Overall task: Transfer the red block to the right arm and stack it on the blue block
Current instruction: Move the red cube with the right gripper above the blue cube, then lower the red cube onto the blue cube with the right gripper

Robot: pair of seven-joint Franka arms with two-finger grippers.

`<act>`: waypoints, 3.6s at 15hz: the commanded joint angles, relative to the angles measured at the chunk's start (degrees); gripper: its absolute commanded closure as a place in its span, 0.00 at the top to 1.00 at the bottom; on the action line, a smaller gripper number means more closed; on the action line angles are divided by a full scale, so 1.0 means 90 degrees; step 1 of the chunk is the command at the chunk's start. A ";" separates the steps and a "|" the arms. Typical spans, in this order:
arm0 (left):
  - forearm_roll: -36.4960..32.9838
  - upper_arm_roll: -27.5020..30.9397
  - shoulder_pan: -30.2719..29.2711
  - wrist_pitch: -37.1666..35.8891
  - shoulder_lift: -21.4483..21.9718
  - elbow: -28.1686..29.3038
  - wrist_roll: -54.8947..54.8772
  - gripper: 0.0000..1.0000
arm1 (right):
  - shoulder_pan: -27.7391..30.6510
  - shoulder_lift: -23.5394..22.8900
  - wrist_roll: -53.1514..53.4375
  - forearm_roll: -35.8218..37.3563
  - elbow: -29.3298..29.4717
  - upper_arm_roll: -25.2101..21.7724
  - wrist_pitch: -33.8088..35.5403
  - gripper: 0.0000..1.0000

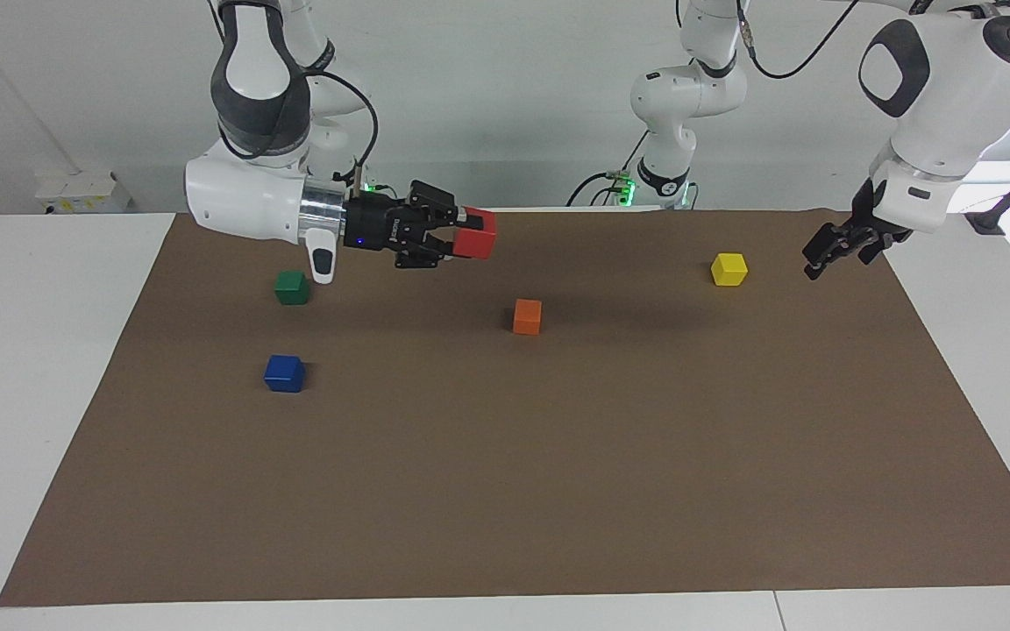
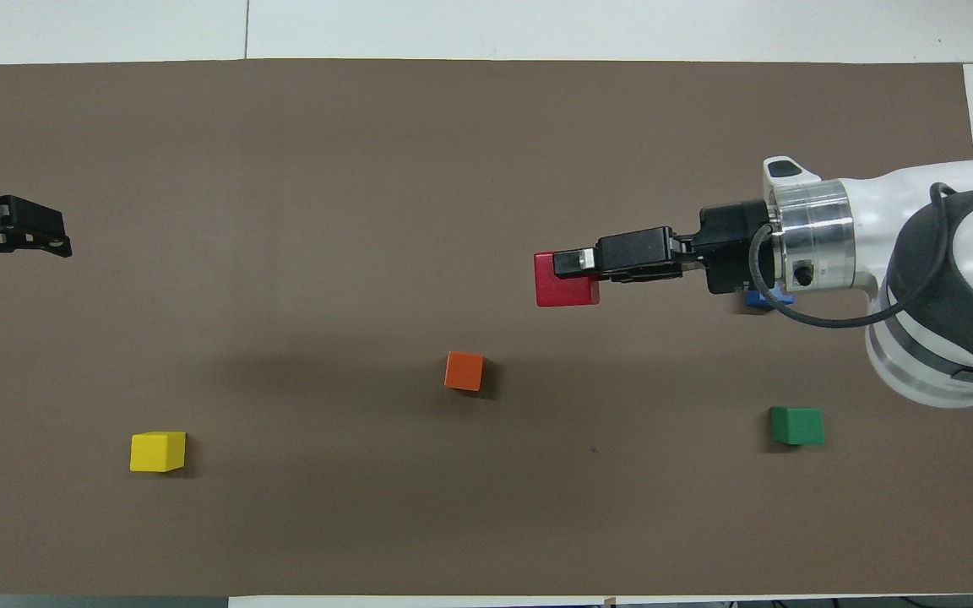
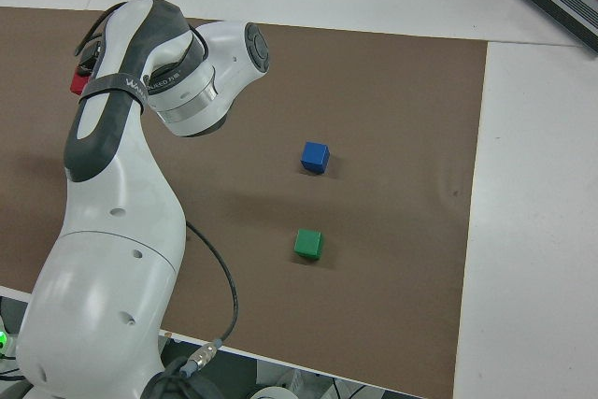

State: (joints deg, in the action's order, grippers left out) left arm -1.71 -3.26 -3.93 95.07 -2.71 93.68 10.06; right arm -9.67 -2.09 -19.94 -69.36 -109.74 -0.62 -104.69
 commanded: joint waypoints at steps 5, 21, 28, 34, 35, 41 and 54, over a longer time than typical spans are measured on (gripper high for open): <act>0.0063 0.0148 0.0261 -0.0025 0.0028 -0.0067 -0.0629 1.00 | 0.0225 0.0017 0.1239 0.4039 0.1002 0.0049 0.0079 0.00; 0.0043 0.0118 0.0388 -0.0172 0.0487 0.0128 -0.0902 1.00 | 0.0838 -0.0324 0.3066 0.8000 -0.0121 0.0078 -0.0827 0.00; 0.0043 0.0109 0.0388 -0.0182 0.0546 0.0177 -0.0854 1.00 | 0.0908 -0.0549 0.3534 0.8486 -0.0814 0.0078 -0.2126 0.00; 0.0043 0.0109 0.0359 -0.0182 0.0546 0.0177 -0.0854 1.00 | 0.0947 -0.0686 0.3593 0.8547 -0.1029 0.0088 -0.2732 0.00; 0.0043 0.0109 0.0359 -0.0182 0.0546 0.0177 -0.0854 1.00 | 0.0957 -0.0696 0.3593 0.8557 -0.1039 0.0088 -0.2820 0.00; 0.0043 0.0109 0.0359 -0.0192 0.0546 0.0177 -0.0854 1.00 | 0.1074 -0.0686 0.3573 0.8285 -0.1117 0.0098 -0.2879 0.00; 0.0043 0.0109 0.0359 -0.0192 0.0546 0.0177 -0.0844 1.00 | 0.1074 -0.0696 0.3398 0.8059 -0.1000 0.0098 -0.2743 1.00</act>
State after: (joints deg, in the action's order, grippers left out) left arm -1.58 -2.46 -0.47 92.68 1.19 94.10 3.10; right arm -0.99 -8.69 10.88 3.82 -118.86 -0.50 -129.27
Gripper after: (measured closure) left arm 0.000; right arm 0.000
